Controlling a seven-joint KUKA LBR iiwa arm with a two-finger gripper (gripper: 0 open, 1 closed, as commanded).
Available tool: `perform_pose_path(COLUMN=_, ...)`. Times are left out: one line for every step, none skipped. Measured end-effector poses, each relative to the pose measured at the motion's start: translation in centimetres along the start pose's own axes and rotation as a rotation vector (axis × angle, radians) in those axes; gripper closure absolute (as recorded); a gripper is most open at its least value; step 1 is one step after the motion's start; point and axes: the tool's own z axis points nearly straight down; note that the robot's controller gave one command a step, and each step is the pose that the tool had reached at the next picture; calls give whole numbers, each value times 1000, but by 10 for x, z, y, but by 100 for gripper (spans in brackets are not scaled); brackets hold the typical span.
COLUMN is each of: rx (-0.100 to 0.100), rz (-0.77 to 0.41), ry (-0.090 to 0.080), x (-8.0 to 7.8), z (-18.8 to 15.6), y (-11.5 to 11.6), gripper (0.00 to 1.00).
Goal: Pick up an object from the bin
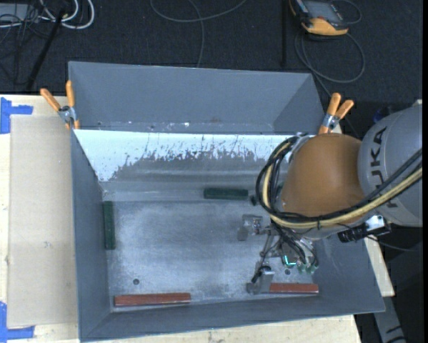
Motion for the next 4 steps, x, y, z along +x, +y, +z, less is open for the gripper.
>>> perform_pose_path(rx=2, rz=65, ry=-1, x=1, z=51, y=-68, gripper=0)
perform_pose_path(rx=0, rz=-61, ry=-17, x=6, z=92, y=-97, gripper=0)
perform_pose_path(rx=0, rz=-61, ry=-9, x=8, z=93, y=-97, gripper=100)
perform_pose_path(rx=3, rz=-139, ry=-18, x=-12, z=-53, y=-89, gripper=100)
